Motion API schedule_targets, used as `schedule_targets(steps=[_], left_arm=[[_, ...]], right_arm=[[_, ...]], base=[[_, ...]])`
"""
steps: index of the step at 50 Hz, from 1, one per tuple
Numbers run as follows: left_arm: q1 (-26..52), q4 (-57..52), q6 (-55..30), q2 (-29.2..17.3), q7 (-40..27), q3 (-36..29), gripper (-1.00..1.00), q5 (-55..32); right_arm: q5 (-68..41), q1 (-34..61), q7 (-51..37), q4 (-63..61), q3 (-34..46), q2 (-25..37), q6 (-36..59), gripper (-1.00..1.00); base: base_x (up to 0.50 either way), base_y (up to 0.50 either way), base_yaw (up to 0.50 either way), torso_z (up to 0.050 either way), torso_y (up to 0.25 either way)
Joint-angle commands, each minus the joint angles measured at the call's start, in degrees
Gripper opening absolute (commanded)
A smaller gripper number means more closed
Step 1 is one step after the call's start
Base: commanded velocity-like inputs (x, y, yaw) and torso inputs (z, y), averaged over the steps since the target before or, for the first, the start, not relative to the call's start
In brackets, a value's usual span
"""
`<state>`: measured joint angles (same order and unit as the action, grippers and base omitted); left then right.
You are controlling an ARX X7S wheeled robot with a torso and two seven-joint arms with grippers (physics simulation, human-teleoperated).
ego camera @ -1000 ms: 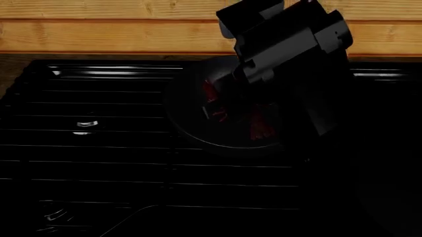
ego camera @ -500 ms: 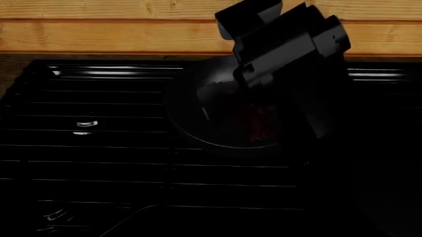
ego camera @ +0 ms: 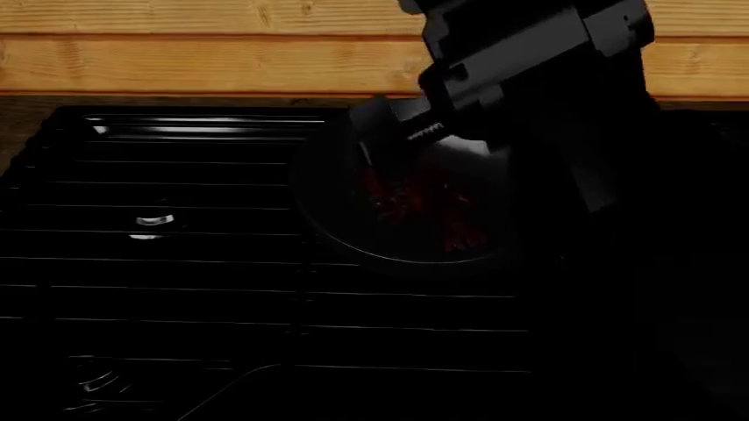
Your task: Pick the lobster from the plate and place it in the pan.
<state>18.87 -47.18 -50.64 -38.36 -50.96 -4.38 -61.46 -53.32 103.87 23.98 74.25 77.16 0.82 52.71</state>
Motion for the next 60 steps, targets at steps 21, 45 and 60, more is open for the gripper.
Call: schedule_targets(steps=[21, 45, 60], left_arm=[[-0.26, 0.52, 3.46, -0.02, 0.56, 0.56, 1.00, 0.30], [0.65, -0.23, 3.11, -0.65, -1.80, 1.94, 1.00, -2.37], [-0.19, -0.88, 3.63, -1.42, -2.27, 2.98, 1.00, -3.16]], right_arm=[[-21.49, -9.71, -34.58, -54.83, -29.37, 27.32, 14.34, 1.00], [-38.61, -25.26, -69.61, -94.39, -42.66, 44.38, 9.49, 1.00], [-45.01, -41.91, -82.23, -115.41, -53.04, 54.27, -4.60, 1.00]], base=[[0.00, 0.00, 0.00, 0.000, 0.000], [0.00, 0.00, 0.00, 0.000, 0.000], [0.00, 0.00, 0.00, 0.000, 0.000]])
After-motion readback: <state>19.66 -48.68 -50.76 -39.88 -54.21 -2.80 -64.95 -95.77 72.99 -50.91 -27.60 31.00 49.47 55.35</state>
